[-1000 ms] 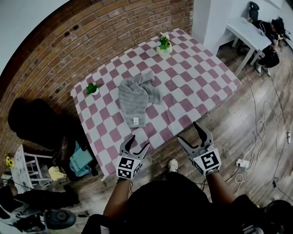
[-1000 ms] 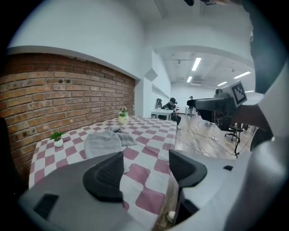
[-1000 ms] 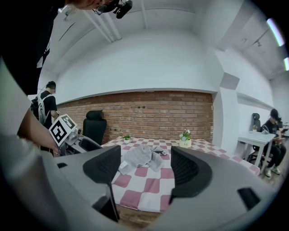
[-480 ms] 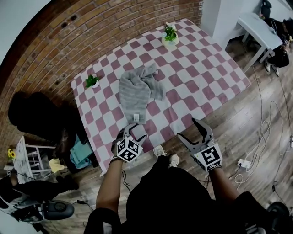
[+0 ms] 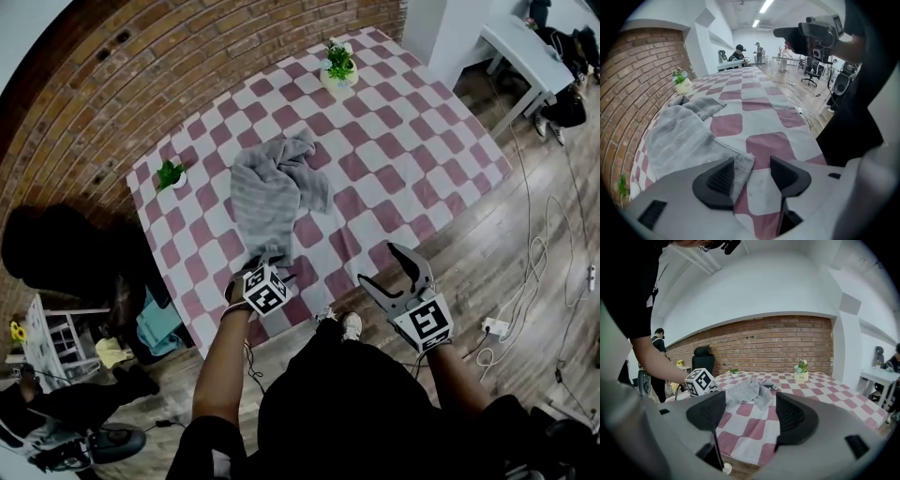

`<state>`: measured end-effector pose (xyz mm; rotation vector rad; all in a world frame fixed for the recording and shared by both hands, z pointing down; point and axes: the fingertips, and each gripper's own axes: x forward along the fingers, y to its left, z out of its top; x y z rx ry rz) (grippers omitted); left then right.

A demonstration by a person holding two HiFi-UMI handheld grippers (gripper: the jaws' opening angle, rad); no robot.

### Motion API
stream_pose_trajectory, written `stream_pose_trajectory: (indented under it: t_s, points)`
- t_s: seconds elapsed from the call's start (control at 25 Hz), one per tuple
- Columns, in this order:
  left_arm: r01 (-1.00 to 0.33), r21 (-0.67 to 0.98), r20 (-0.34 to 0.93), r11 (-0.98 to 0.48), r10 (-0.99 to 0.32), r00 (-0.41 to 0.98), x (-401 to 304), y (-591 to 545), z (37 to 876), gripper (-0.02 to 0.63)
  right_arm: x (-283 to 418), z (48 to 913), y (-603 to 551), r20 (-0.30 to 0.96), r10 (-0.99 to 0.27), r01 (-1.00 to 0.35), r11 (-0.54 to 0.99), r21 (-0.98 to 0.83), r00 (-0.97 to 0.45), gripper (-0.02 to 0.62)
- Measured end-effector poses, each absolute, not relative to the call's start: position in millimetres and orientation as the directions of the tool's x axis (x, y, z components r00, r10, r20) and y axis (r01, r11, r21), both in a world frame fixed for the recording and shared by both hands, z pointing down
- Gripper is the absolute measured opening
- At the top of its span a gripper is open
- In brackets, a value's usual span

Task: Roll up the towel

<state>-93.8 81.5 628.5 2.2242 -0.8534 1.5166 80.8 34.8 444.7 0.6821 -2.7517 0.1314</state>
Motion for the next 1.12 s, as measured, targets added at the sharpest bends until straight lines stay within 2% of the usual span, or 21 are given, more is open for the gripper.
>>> stream_pose_trajectory:
  t_s: [0.16, 0.28, 0.4, 0.52, 0.56, 0.72, 0.92, 1.12]
  points:
    - [-0.631, 0.016, 0.918, -0.776, -0.239, 0.317, -95.9, 77.8, 631.7, 0.258, 69.2, 447.9, 30.8, 0.326, -0.426, -0.459, 0.888, -0.027, -0.844, 0.322]
    - [-0.63, 0.054, 0.909, -0.775, -0.223, 0.352, -96.4, 76.0, 631.1, 0.244, 59.1, 452.3, 28.1, 0.334, -0.41, -0.447, 0.894, -0.038, -0.849, 0.322]
    - [-0.621, 0.051, 0.907, -0.782, -0.224, 0.357, -97.9, 75.5, 629.9, 0.179, 45.5, 452.9, 25.4, 0.345, -0.394, -0.434, 0.9, -0.043, -0.852, 0.322]
    - [-0.615, 0.027, 0.907, -0.788, -0.239, 0.346, -98.6, 78.2, 628.6, 0.061, 33.1, 453.9, 20.8, 0.346, -0.377, -0.414, 0.91, -0.036, -0.859, 0.322]
    - [-0.62, 0.005, 0.905, -0.785, -0.26, 0.337, -100.1, 78.6, 626.3, 0.035, 29.3, 454.4, 19.4, 0.349, -0.369, -0.405, 0.913, -0.035, -0.861, 0.322]
    - [-0.696, -0.073, 0.842, -0.714, -0.418, 0.34, -113.8, 71.6, 594.5, 0.029, 14.8, 460.0, 15.8, 0.376, -0.33, -0.368, 0.929, -0.032, -0.866, 0.322]
    - [-0.828, -0.164, 0.68, -0.537, -0.669, 0.299, -149.6, 53.3, 520.4, 0.028, -6.1, 473.7, 18.1, 0.421, -0.271, -0.309, 0.951, -0.024, -0.866, 0.322]
    - [-0.891, -0.224, 0.526, -0.394, -0.819, 0.23, -186.9, 40.4, 450.8, 0.029, -37.0, 483.0, 19.5, 0.441, -0.236, -0.26, 0.966, 0.008, -0.866, 0.322]
